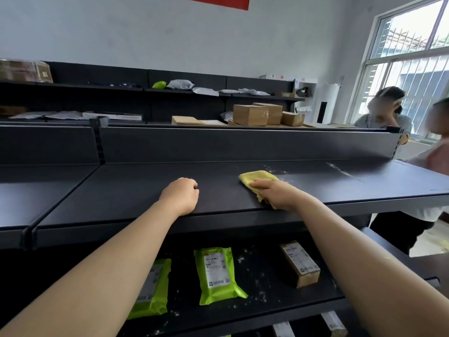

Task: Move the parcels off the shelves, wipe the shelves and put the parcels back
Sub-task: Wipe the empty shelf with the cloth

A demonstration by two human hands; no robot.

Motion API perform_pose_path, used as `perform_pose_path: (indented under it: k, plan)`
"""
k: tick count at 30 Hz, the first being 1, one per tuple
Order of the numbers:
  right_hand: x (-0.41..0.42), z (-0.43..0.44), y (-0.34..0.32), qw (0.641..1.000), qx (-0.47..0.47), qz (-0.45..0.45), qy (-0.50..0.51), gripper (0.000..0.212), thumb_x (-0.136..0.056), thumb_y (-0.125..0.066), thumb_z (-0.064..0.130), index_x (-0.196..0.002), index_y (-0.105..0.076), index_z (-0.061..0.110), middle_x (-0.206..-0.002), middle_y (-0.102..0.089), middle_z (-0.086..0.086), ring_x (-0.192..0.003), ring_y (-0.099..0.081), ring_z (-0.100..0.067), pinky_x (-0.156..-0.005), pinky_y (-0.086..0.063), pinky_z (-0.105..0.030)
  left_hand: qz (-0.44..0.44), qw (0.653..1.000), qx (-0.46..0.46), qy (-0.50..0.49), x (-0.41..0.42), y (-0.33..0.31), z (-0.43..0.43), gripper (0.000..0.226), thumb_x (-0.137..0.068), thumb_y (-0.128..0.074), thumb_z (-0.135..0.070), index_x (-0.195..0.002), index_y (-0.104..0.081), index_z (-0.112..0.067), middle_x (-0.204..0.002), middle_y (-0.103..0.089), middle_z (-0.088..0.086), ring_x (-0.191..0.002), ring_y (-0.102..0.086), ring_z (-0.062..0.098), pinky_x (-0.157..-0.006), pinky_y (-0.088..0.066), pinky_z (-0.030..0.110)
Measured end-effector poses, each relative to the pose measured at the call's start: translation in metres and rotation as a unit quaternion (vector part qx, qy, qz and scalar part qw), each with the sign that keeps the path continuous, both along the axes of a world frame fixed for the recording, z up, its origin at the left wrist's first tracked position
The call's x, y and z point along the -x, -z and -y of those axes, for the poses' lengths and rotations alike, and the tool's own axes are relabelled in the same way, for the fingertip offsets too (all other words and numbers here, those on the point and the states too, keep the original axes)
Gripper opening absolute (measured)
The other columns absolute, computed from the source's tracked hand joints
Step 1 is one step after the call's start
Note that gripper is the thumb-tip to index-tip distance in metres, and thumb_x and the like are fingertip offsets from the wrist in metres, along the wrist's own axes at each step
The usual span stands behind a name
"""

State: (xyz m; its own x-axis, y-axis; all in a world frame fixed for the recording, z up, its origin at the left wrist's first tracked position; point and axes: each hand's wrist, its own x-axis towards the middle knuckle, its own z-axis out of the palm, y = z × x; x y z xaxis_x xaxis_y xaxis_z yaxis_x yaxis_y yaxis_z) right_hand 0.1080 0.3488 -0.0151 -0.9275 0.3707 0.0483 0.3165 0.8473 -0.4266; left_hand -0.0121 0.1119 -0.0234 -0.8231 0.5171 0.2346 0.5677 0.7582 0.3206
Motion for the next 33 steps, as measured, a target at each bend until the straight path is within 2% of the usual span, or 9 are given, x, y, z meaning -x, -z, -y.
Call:
perform_pose_path:
  k: [2, 3, 7, 13, 16, 19, 27, 30, 33]
  plan:
    - [0.015, 0.003, -0.002, 0.999, -0.011, 0.008, -0.034, 0.043, -0.099, -0.035, 0.027, -0.134, -0.047, 0.048, -0.153, -0.03, 0.016, -0.128, -0.045, -0.021, -0.103, -0.033, -0.026, -0.001, 1.0, 0.018, -0.011, 0.001, -0.003, -0.012, 0.035, -0.1, -0.036, -0.028, -0.13, -0.054, -0.024, -0.135, -0.052, -0.001, -0.121, -0.049, 0.023, -0.095, -0.043, 0.036]
    - [0.024, 0.006, -0.004, 0.998, -0.032, 0.013, -0.055, 0.043, -0.099, -0.034, 0.027, -0.136, -0.045, 0.047, -0.154, -0.029, 0.017, -0.131, -0.043, -0.02, -0.107, -0.03, -0.027, -0.001, 1.0, 0.026, -0.018, 0.001, -0.005, -0.018, 0.035, -0.1, -0.036, -0.028, -0.13, -0.054, -0.026, -0.136, -0.051, -0.002, -0.122, -0.047, 0.023, -0.097, -0.041, 0.038]
    - [0.06, 0.011, -0.006, 0.989, -0.092, 0.032, -0.109, 0.045, -0.102, -0.027, 0.03, -0.144, -0.036, 0.042, -0.157, -0.022, 0.016, -0.145, -0.019, -0.013, -0.119, -0.011, -0.034, 0.017, 0.998, 0.048, -0.039, 0.004, -0.01, -0.045, 0.036, -0.1, -0.035, -0.03, -0.132, -0.05, -0.033, -0.139, -0.048, -0.004, -0.127, -0.043, 0.024, -0.102, -0.036, 0.044]
    - [0.075, -0.053, -0.012, 0.981, -0.156, 0.089, -0.071, 0.05, -0.103, -0.031, 0.021, -0.152, -0.023, 0.028, -0.16, -0.013, 0.01, -0.146, -0.014, -0.014, -0.117, -0.015, -0.034, 0.018, 0.997, 0.057, -0.05, 0.011, -0.013, -0.071, 0.039, -0.099, -0.033, -0.027, -0.134, -0.049, -0.034, -0.139, -0.049, -0.006, -0.126, -0.044, 0.023, -0.101, -0.037, 0.043]
    - [0.083, -0.066, -0.013, 0.985, -0.132, 0.099, -0.052, 0.051, -0.101, -0.033, 0.017, -0.151, -0.026, 0.028, -0.159, -0.016, 0.005, -0.142, -0.024, -0.024, -0.114, -0.025, -0.041, 0.011, 0.996, 0.069, -0.05, 0.013, -0.012, -0.074, 0.041, -0.099, -0.03, -0.027, -0.135, -0.047, -0.034, -0.142, -0.045, -0.006, -0.126, -0.044, 0.024, -0.098, -0.036, 0.043]
    - [0.1, -0.054, -0.011, 0.991, -0.072, 0.065, -0.089, 0.05, -0.101, -0.03, 0.018, -0.148, -0.032, 0.035, -0.159, -0.017, 0.009, -0.135, -0.035, -0.027, -0.11, -0.031, -0.034, 0.019, 0.995, 0.077, -0.055, 0.016, -0.015, -0.079, 0.042, -0.099, -0.029, -0.028, -0.139, -0.042, -0.033, -0.145, -0.04, -0.006, -0.126, -0.043, 0.024, -0.099, -0.034, 0.044]
    - [0.156, -0.015, -0.013, 0.978, -0.08, 0.088, -0.174, 0.06, -0.098, -0.031, 0.007, -0.15, -0.025, 0.036, -0.16, -0.012, 0.008, -0.144, -0.021, -0.027, -0.115, -0.027, -0.04, 0.025, 0.992, 0.079, -0.094, 0.012, -0.021, -0.091, 0.036, -0.098, -0.036, -0.029, -0.131, -0.052, -0.032, -0.136, -0.044, -0.003, -0.12, -0.047, 0.028, -0.094, -0.039, 0.042]
    - [0.17, -0.018, -0.012, 0.974, -0.105, 0.098, -0.173, 0.057, -0.099, -0.032, 0.012, -0.151, -0.021, 0.034, -0.161, -0.009, 0.004, -0.146, -0.013, -0.027, -0.118, -0.018, -0.044, 0.039, 0.988, 0.098, -0.116, 0.009, -0.026, -0.101, 0.036, -0.1, -0.035, -0.034, -0.13, -0.053, -0.029, -0.135, -0.042, -0.001, -0.118, -0.047, 0.031, -0.099, -0.038, 0.05]
    - [0.171, -0.037, -0.013, 0.976, -0.124, 0.113, -0.142, 0.051, -0.1, -0.03, 0.022, -0.15, -0.022, 0.03, -0.16, -0.011, -0.002, -0.145, -0.015, -0.031, -0.115, -0.018, -0.047, 0.045, 0.983, 0.117, -0.134, 0.007, -0.025, -0.107, 0.039, -0.101, -0.032, -0.037, -0.134, -0.049, -0.026, -0.137, -0.038, 0.001, -0.119, -0.046, 0.031, -0.103, -0.034, 0.057]
